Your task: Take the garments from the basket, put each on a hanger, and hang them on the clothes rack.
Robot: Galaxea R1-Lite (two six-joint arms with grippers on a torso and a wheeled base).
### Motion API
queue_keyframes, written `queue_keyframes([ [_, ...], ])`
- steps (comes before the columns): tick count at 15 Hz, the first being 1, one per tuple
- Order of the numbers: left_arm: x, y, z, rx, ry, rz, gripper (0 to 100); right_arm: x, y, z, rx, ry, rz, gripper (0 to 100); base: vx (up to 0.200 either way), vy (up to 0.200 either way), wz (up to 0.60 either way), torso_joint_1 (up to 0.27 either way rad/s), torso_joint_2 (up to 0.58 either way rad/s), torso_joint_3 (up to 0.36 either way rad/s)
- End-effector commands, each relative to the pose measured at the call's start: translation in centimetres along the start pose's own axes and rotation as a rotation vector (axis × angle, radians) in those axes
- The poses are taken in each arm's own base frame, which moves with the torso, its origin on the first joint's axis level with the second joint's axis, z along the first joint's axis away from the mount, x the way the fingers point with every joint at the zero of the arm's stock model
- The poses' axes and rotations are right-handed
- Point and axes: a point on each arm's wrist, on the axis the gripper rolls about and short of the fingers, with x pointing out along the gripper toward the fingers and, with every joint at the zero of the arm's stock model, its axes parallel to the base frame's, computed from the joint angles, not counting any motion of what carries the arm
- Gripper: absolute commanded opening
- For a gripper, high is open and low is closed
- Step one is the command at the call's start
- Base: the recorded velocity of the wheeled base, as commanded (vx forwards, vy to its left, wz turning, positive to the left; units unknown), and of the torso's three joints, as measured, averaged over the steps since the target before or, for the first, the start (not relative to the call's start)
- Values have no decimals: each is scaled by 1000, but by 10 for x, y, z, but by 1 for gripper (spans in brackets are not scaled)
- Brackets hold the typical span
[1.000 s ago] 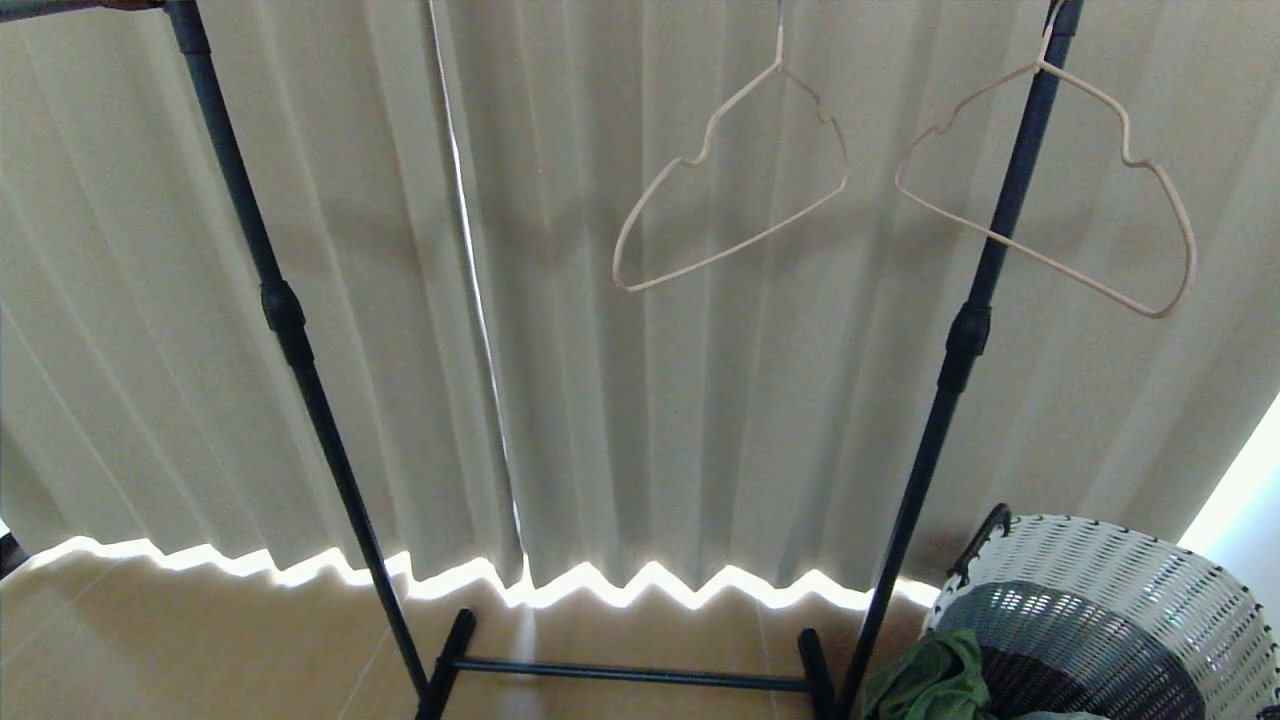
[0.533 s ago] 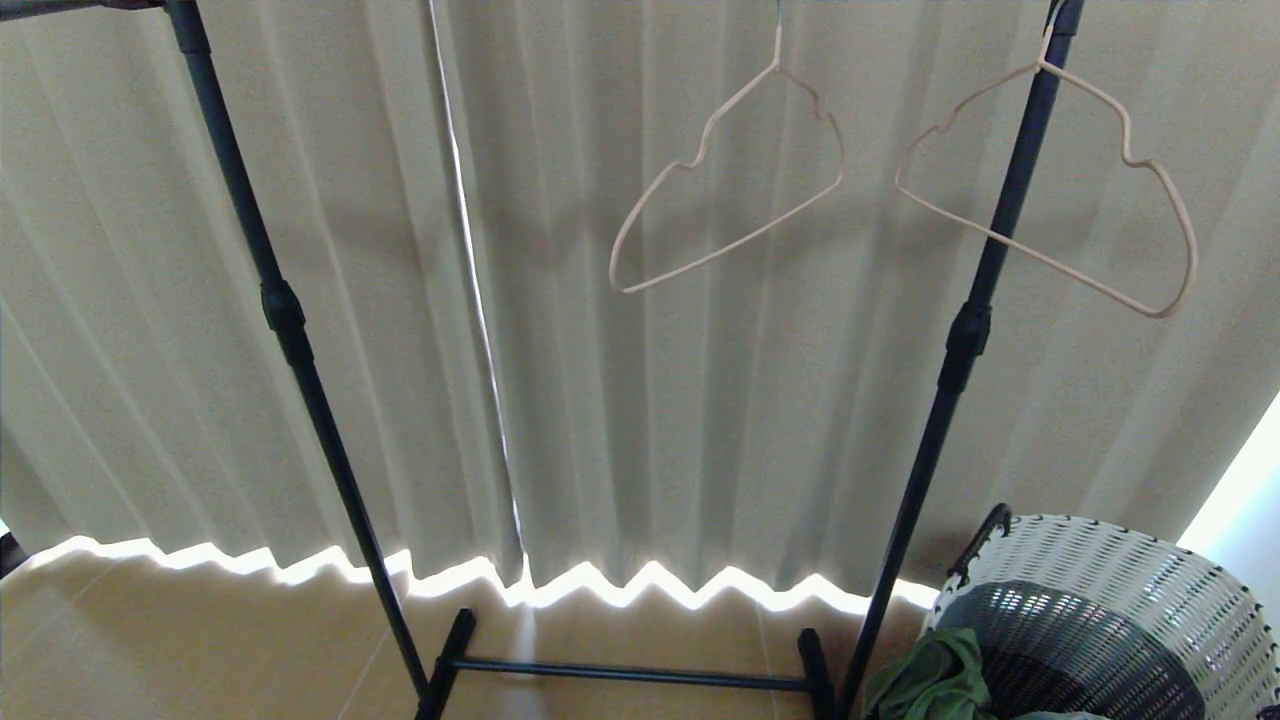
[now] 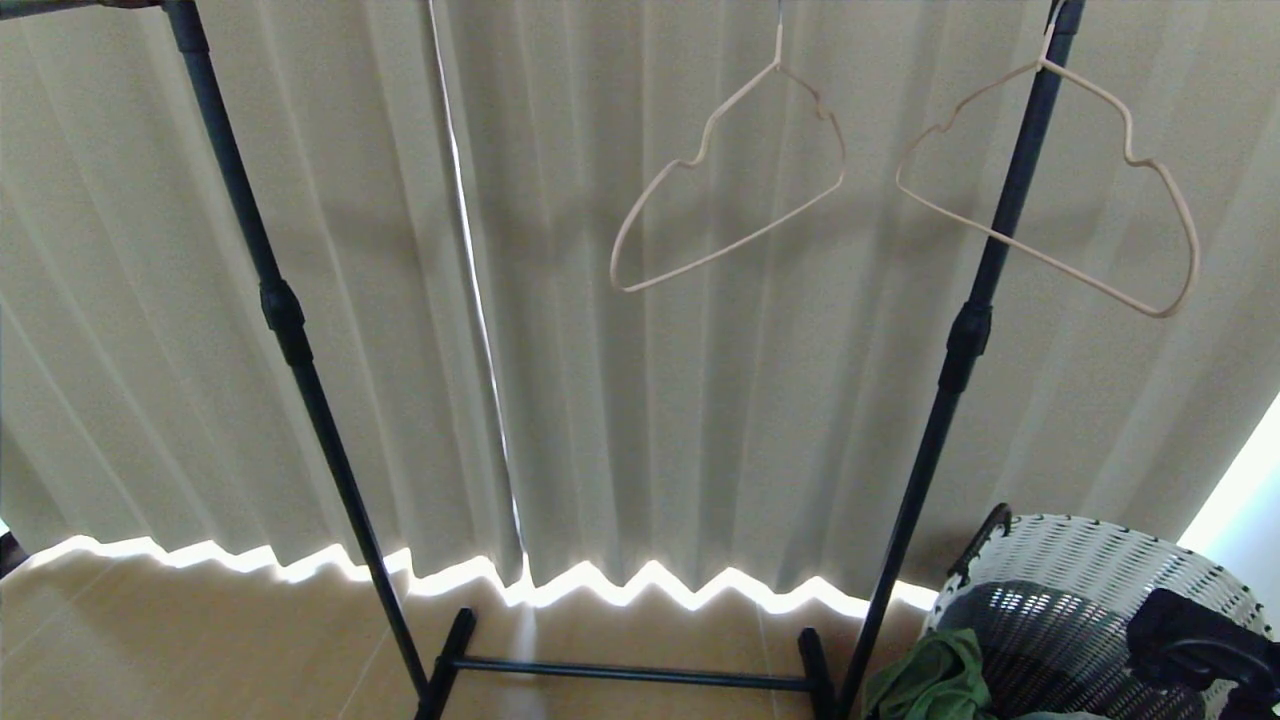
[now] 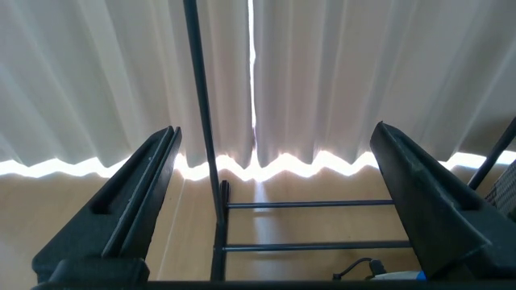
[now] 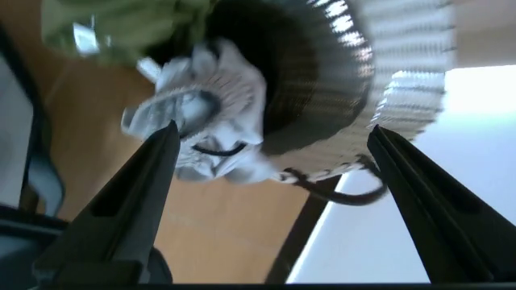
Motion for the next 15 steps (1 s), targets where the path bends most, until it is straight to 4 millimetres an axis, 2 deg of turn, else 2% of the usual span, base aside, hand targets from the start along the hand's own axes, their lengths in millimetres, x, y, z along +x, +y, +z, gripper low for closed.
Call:
queue_keyframes([
  [1,0,0,0,0,0,0,100,19,1,2,-34,106,57,100,0,0,0,0,0,0],
  [5,0,0,0,-2,2,-1,100,38,0,8,-49,180,80,100,0,0,0,0,0,0],
  [8,0,0,0,-2,2,7,100,55,-7,12,-20,204,33,100,0,0,0,0,0,0],
  [12,0,0,0,-2,2,7,100,66,-9,12,-11,253,35,100,0,0,0,0,0,0],
  [15,0,0,0,-2,2,7,100,76,-11,17,-3,222,16,100,0,0,0,0,0,0],
])
